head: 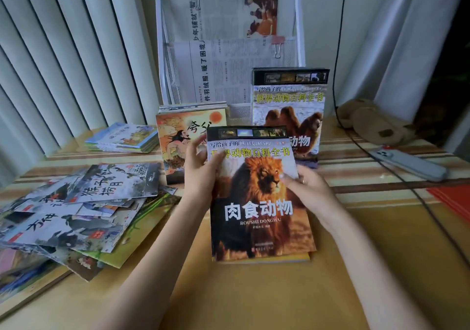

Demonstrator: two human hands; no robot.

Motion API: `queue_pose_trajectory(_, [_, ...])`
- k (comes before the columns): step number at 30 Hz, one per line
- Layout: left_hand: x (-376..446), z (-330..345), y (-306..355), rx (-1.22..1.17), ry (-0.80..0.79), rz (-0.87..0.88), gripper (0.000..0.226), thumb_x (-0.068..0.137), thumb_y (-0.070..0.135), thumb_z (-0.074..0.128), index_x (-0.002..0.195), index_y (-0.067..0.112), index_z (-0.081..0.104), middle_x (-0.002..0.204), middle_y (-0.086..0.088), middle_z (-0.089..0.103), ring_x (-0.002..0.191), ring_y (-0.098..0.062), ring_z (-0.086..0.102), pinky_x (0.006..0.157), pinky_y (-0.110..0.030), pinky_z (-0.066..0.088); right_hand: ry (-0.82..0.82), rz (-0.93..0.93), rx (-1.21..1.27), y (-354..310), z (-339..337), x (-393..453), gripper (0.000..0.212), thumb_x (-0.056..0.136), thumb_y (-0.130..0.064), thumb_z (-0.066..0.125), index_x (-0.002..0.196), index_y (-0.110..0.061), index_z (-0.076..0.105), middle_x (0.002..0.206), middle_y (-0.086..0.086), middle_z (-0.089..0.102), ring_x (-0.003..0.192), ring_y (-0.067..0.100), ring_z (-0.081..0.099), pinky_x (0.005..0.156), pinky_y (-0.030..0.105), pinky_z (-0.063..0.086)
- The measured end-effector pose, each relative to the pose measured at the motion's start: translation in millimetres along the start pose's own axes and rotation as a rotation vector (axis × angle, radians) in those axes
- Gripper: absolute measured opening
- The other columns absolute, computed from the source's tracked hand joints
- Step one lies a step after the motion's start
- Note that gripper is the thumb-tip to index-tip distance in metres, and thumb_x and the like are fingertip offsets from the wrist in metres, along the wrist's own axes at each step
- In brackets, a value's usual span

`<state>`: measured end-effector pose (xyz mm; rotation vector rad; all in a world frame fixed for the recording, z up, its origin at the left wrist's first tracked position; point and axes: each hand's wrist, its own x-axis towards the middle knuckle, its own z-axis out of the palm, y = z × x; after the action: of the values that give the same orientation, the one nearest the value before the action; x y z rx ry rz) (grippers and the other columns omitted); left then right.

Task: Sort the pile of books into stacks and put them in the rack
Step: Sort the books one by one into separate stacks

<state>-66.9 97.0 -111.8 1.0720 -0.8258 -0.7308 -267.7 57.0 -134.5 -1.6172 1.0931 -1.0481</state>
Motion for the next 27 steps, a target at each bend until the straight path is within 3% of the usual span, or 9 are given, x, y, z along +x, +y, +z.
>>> queue_pose_trajectory(4, [30,52,17,0.116,-0.143,0.253,0.047,0.087,0.021,0.065,0.128,0.028,0.042,0.107,-0.006,0.065,0.086,-0.023,0.062,0.076,-0.038,0.053,0.385,-0.236,0.012,-9,-21,45,0.023,0.094,-0.018,0.056,0.115,-0.008,0.055,0.096,-0.004,0.064,0.080,-0.002,0.056,0.068,0.012,0.041])
queue_pose_trajectory(7, [62,85,3,0.394,-0.239,0.342,0.078,0.082,0.027,0.064,0.148,0.024,0.022,0.141,-0.005,0.047,0.122,-0.021,0.053,0.101,-0.045,0.046,0.574,-0.307,-0.053,-19,-37,88,0.028,0.096,-0.022,0.052,0.116,-0.002,0.051,0.088,-0.003,0.058,0.075,0.002,0.053,0.064,0.011,0.040])
queue_pose_trajectory(9, [76,95,-29,0.672,-0.215,0.316,0.090,0.085,0.020,0.064,0.152,0.016,0.003,0.155,-0.010,0.025,0.141,-0.032,0.026,0.116,-0.049,0.022,0.586,-0.276,-0.172,-3,-40,112,0.035,0.096,-0.025,0.053,0.122,-0.002,0.048,0.102,0.007,0.054,0.089,0.016,0.051,0.074,0.024,0.040])
queue_pose_trajectory(11, [75,95,-66,0.778,-0.252,0.202,0.096,0.090,0.019,0.061,0.148,0.008,-0.014,0.158,-0.017,0.000,0.146,-0.035,0.001,0.118,-0.039,0.001,0.560,-0.096,-0.460,32,-36,130,0.054,0.094,-0.036,0.051,0.138,-0.007,0.038,0.133,0.019,0.037,0.117,0.029,0.039,0.093,0.036,0.037])
queue_pose_trajectory(13, [70,93,-93,0.708,-0.314,0.125,0.096,0.092,0.011,0.056,0.145,0.008,-0.024,0.157,-0.021,-0.003,0.146,-0.032,0.002,0.115,-0.029,0.005,0.481,0.058,-0.685,62,-28,136,0.068,0.095,-0.046,0.043,0.149,-0.012,0.020,0.152,0.020,0.018,0.135,0.038,0.024,0.106,0.047,0.028])
queue_pose_trajectory(18, [73,95,-103,0.748,-0.267,0.119,0.088,0.095,0.006,0.048,0.146,0.014,-0.024,0.149,-0.028,0.027,0.135,-0.037,0.034,0.104,-0.033,0.030,0.394,-0.001,-0.451,72,-19,137,0.071,0.099,-0.036,0.038,0.151,-0.007,0.000,0.155,0.019,0.017,0.138,0.034,0.028,0.105,0.040,0.032])
queue_pose_trajectory(21, [67,93,-98,0.789,-0.227,0.152,0.085,0.096,0.009,0.048,0.147,0.013,-0.020,0.153,-0.023,0.023,0.139,-0.035,0.029,0.107,-0.032,0.028,0.580,-0.120,-0.515,65,-16,130,0.072,0.096,-0.031,0.049,0.151,-0.009,0.009,0.151,0.019,0.026,0.134,0.036,0.034,0.104,0.046,0.036])
queue_pose_trajectory(24, [50,84,-86,0.836,-0.169,0.203,0.075,0.097,0.007,0.041,0.150,0.011,-0.013,0.157,-0.014,0.016,0.141,-0.028,0.026,0.097,-0.014,0.026,0.785,-0.294,-0.651,52,-12,108,0.051,0.090,-0.027,0.053,0.137,-0.011,0.043,0.131,0.013,0.051,0.119,0.031,0.046,0.097,0.045,0.037])
queue_pose_trajectory(27, [27,67,-71,0.966,-0.148,0.257,0.067,0.096,0.005,0.039,0.153,0.020,0.007,0.141,-0.009,0.045,0.118,-0.027,0.051,0.080,-0.023,0.040,0.576,-0.296,-0.849,45,0,75,0.035,0.091,-0.040,0.042,0.099,-0.019,0.069,0.107,-0.001,0.066,0.104,0.023,0.057,0.100,0.046,0.032])
